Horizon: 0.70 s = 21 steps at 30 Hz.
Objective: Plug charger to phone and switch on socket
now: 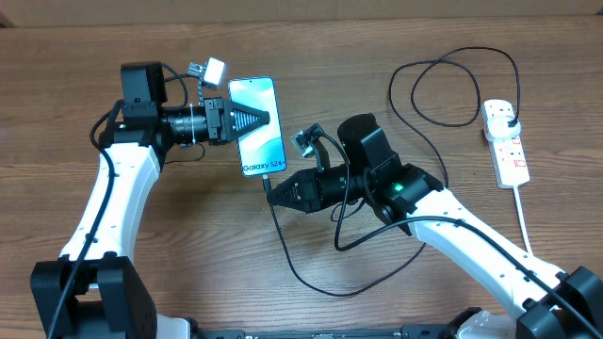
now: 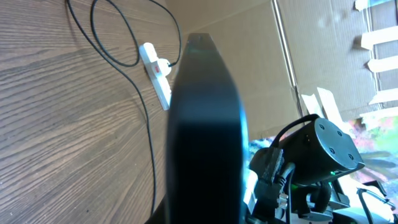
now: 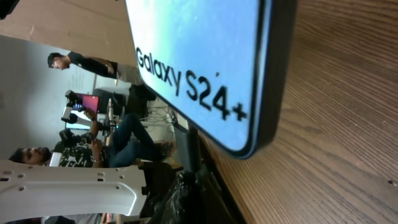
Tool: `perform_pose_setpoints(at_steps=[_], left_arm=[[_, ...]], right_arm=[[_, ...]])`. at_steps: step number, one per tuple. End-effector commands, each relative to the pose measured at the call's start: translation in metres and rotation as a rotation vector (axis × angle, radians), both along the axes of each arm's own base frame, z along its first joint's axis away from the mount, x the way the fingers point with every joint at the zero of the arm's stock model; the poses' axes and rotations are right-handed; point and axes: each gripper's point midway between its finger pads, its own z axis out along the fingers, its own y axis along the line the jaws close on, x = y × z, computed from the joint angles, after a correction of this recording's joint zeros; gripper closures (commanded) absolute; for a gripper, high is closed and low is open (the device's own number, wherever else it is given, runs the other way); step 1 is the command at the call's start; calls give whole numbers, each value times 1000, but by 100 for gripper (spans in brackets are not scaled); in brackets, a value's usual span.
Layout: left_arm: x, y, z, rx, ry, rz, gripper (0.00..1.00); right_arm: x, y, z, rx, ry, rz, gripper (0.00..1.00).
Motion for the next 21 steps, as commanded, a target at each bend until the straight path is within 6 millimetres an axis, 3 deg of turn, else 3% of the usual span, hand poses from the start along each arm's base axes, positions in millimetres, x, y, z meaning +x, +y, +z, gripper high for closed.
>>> perform_pose_setpoints(at_steps=[1, 21], left_arm=[[-8, -3, 10, -49, -29, -53, 96], [-2, -1, 4, -11, -31, -18, 96]], right_arm=[[4, 2, 14, 20, -40, -8, 96], [6, 1, 14, 21, -39, -13, 96]])
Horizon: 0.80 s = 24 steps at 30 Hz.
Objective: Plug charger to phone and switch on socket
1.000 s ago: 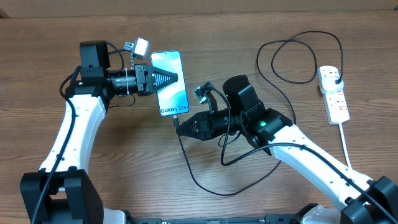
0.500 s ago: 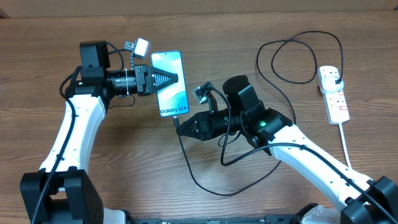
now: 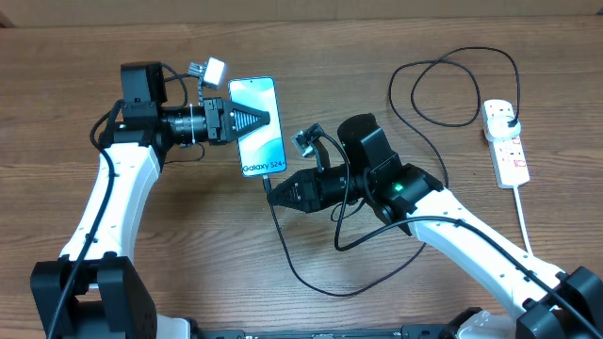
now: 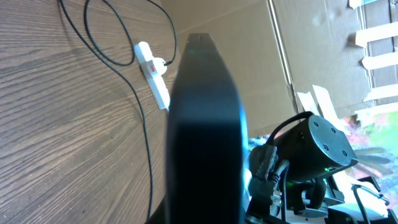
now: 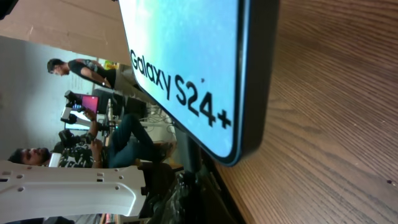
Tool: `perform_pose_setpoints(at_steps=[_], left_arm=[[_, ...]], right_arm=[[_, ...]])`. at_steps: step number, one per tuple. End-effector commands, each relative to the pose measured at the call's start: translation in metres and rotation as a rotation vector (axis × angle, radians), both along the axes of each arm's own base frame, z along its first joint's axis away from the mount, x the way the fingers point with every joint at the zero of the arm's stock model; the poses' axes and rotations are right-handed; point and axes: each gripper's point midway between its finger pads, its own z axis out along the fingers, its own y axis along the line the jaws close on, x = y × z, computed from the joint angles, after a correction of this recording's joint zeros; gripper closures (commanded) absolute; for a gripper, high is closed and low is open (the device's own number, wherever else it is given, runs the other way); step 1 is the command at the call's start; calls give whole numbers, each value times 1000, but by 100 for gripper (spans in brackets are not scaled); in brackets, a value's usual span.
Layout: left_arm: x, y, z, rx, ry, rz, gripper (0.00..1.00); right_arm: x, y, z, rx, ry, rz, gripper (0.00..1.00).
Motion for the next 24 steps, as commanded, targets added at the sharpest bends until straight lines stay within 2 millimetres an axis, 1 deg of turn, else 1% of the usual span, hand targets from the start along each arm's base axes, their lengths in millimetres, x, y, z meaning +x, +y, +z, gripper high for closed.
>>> perform_pose_setpoints(at_steps=[1, 24], left_arm=[[-1, -1, 3, -6, -25, -12, 96], [-2, -1, 3, -5, -60, -24, 96]], right_arm=[[5, 1, 15, 22, -38, -9, 96], [5, 1, 15, 22, -38, -9, 96]])
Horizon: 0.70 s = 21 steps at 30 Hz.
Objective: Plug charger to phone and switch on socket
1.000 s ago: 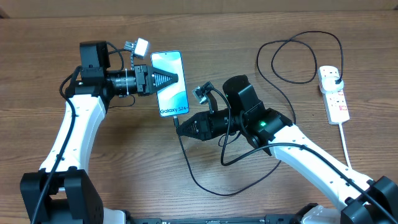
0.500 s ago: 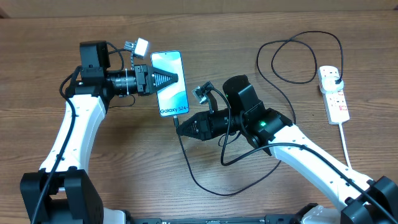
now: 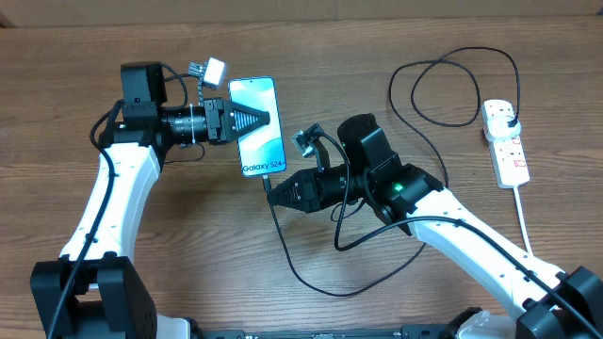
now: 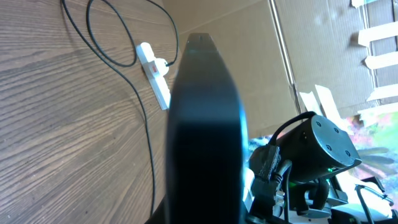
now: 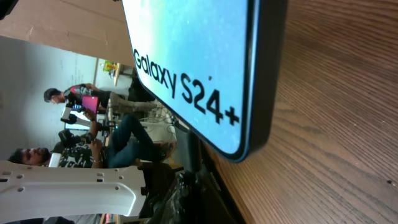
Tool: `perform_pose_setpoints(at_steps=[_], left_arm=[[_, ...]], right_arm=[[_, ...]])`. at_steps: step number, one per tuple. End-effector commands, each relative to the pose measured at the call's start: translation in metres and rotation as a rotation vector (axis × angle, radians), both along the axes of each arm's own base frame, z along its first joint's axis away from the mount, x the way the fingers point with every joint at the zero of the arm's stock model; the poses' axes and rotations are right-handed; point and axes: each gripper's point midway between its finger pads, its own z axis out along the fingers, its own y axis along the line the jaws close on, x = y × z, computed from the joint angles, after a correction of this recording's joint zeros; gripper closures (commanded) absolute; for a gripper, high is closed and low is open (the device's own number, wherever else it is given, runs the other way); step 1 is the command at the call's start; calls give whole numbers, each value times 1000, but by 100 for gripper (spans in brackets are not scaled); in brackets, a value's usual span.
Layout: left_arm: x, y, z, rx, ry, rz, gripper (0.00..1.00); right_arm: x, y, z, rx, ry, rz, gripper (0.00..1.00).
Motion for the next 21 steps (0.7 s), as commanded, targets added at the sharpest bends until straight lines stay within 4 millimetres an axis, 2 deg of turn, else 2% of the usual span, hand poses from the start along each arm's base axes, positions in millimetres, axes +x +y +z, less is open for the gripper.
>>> perform_pose_setpoints(at_steps=[1, 9, 21], left_arm=[[-3, -1, 3, -8, -50, -25, 96], [-7, -1, 1, -8, -40, -32, 95], [-10, -2, -1, -37, 160, -6, 96]], right_arm=[[5, 1, 15, 22, -38, -9, 96], [6, 1, 15, 22, -39, -10, 96], [9, 4, 21, 48, -70, -12, 96]])
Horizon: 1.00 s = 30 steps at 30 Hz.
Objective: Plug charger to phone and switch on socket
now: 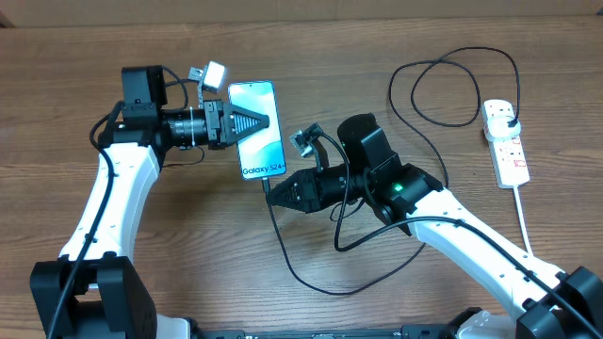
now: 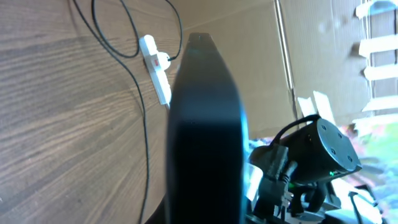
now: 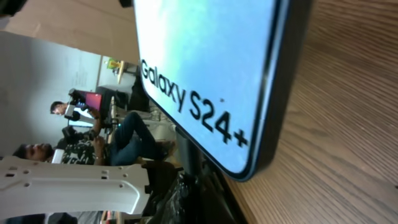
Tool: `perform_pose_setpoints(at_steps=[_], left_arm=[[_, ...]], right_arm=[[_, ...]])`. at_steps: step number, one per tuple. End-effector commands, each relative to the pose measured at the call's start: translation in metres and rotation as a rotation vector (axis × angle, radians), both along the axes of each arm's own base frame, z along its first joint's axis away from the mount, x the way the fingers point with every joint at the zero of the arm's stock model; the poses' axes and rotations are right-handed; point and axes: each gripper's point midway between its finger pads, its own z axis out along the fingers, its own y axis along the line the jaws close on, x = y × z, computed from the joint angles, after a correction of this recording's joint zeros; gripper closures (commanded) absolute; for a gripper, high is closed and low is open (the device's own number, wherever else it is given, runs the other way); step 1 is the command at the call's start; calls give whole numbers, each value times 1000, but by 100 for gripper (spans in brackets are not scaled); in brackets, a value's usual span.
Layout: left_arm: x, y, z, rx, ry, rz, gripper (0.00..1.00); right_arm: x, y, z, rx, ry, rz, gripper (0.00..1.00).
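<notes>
A phone [image 1: 260,132] with a lit screen reading Galaxy S24+ is held off the table, my left gripper [image 1: 251,120] shut on its upper part. The left wrist view shows it edge-on as a dark slab [image 2: 205,124]. The right wrist view has its screen [image 3: 205,68] filling the top, bottom edge close. My right gripper [image 1: 276,191] is just below the phone's bottom end, shut on the black charger plug [image 1: 269,185]. The plug's black cable [image 1: 285,250] trails off it. The white socket strip [image 1: 505,141] lies at the far right.
The cable loops [image 1: 443,89] across the wooden table [image 1: 188,245] towards the strip, where a white plug sits. The strip [image 2: 155,65] also shows in the left wrist view. Cardboard walls stand behind the table.
The phone has tilted slightly in my left gripper, and its bottom end sits a little lower and further left. My right gripper with the plug has stayed in place.
At every earlier moment my left gripper held the phone above the table and my right gripper held the plug just under its bottom edge. Between them the phone only shifted and tilted by small amounts, and it still hangs close above the plug.
</notes>
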Motion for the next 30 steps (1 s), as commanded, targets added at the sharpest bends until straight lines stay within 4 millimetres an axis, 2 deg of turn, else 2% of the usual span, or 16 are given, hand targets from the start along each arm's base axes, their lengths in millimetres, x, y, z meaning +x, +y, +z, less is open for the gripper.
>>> perform_pose_setpoints(at_steps=[1, 8, 17, 30], left_arm=[[-5, -2, 4, -38, 75, -13, 96], [-6, -2, 4, -38, 80, -13, 96], [-7, -2, 3, -38, 84, -15, 96], [-15, -10, 0, -34, 109, -41, 95]], right_arm=[[10, 2, 18, 33, -53, -25, 96], [17, 1, 23, 48, -57, -48, 96], [37, -8, 33, 83, -71, -111, 96], [45, -9, 33, 77, -83, -150, 96]])
